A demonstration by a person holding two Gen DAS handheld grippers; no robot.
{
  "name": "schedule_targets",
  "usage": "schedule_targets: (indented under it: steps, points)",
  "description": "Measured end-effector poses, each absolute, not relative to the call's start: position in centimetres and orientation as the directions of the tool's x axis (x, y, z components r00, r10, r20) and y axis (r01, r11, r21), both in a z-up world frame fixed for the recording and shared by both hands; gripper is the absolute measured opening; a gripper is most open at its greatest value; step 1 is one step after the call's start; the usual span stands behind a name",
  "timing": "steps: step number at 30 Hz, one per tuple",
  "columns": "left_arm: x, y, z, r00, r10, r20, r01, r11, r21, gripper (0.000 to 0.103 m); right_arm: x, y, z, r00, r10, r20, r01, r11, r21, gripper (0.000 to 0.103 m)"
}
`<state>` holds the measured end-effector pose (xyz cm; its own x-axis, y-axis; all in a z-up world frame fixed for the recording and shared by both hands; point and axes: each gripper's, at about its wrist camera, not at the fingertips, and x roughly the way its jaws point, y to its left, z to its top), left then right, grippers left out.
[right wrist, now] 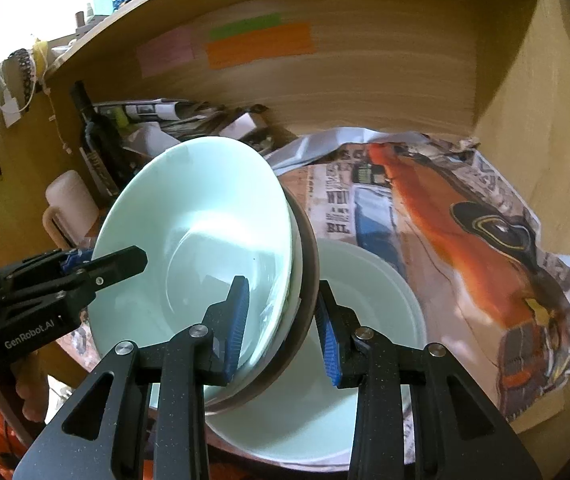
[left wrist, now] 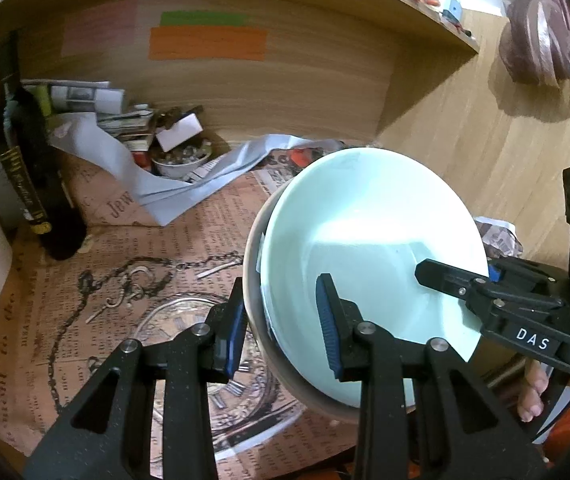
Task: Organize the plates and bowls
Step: 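Lift the bowl stack and carry it over the mint green plate, then lower the bowl stack onto the mint green plate and open the left gripper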
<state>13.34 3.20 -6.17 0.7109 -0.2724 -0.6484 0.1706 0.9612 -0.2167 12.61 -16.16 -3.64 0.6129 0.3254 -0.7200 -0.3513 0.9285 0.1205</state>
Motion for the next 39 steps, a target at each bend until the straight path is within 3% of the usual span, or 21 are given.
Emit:
schedule_targets:
  steps: [21,39]
  points:
    - [15.3,-0.6,-8.1,0.63,-0.321,-0.707,0.241,0.946,-0.215,0.033,12.6,-19.4,-5.2,0.591,0.272,-0.759,-0.268,0.954,0.133,0.03]
    - [16.6,-0.4,-9.0,0.613,-0.329,-0.718,0.252,0.943,-0.216,0.033,14.1,-19.8,-5.8,0.58,0.308,-0.754,-0.25,0.948,0.195,0.031]
